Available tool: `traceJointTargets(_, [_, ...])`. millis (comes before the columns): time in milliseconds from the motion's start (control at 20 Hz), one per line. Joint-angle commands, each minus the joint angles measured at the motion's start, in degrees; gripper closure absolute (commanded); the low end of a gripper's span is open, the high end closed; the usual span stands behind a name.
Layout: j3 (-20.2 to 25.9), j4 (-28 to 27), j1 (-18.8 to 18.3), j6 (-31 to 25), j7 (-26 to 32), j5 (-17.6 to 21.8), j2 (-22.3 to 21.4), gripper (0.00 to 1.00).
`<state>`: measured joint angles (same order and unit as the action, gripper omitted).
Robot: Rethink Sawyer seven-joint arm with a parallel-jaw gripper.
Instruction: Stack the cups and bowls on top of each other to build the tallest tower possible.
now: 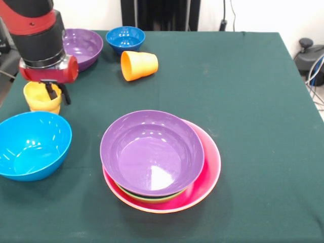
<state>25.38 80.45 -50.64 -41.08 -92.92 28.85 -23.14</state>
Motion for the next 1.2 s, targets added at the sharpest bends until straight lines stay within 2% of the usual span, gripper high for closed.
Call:
traceJointTargets(50, [0.5,-2.0,1.9,0.0,8.9,5.3,3.7,1.0])
traceJointTargets(100, [-0.2,-2.5,2.6,-1.4,8.2,5.1,3.1,1.0])
traceJointTargets(350, [-0.1,-1.9,2.5,-1.0,8.2,5.0,2.4,1.0])
traceJointTargets(550, [-1.6,-2.4,4.0,-3.6,8.4,5.9,0.0,1.0])
traceJointTargets(700, [-0.1,-1.1,4.0,-5.6,7.4,3.1,-1.8,1.0])
traceJointTargets(950, [-0.2,0.7,6.2,-10.9,6.9,1.5,-7.8,1.0])
traceJointTargets(1200, [-0.7,8.2,5.4,-7.6,3.4,0.9,-12.9,1.0])
